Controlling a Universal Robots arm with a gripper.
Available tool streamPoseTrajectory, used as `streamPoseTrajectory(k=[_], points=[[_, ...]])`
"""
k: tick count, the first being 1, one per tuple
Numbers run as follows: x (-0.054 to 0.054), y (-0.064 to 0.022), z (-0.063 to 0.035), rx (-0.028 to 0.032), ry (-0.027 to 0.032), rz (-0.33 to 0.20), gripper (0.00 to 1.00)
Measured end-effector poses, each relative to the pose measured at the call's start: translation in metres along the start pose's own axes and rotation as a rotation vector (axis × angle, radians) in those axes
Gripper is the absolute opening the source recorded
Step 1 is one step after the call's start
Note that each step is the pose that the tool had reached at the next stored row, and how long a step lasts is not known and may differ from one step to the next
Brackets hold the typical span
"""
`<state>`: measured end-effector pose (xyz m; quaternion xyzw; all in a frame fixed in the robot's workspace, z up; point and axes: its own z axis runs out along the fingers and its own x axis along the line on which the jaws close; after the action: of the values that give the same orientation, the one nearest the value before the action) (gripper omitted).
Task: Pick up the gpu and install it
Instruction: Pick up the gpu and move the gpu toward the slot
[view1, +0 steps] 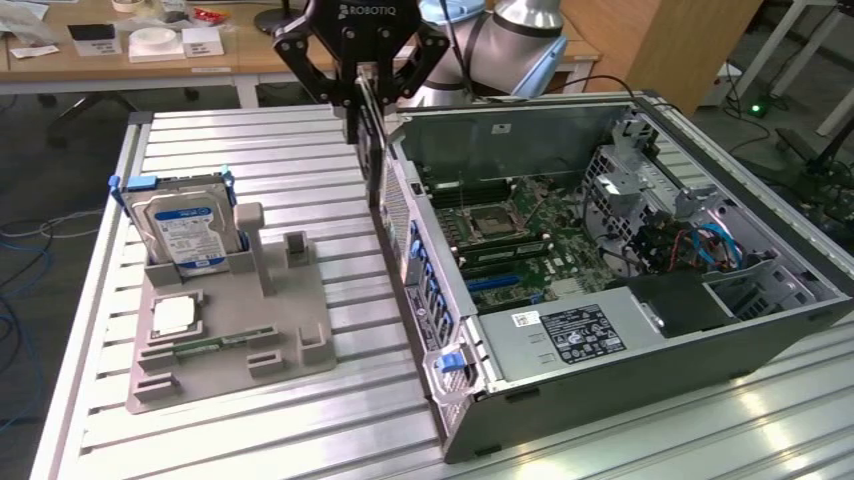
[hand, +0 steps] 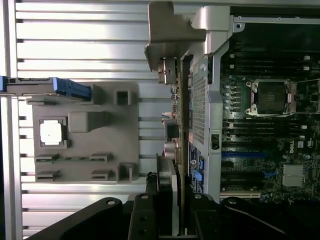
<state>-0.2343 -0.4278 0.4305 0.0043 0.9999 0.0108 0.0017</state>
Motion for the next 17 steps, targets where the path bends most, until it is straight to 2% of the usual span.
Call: streamPoseTrajectory(k=[17], points=[[-0.0086, 0.0001, 0.0, 0.0, 0.0001, 0.0, 0.28]])
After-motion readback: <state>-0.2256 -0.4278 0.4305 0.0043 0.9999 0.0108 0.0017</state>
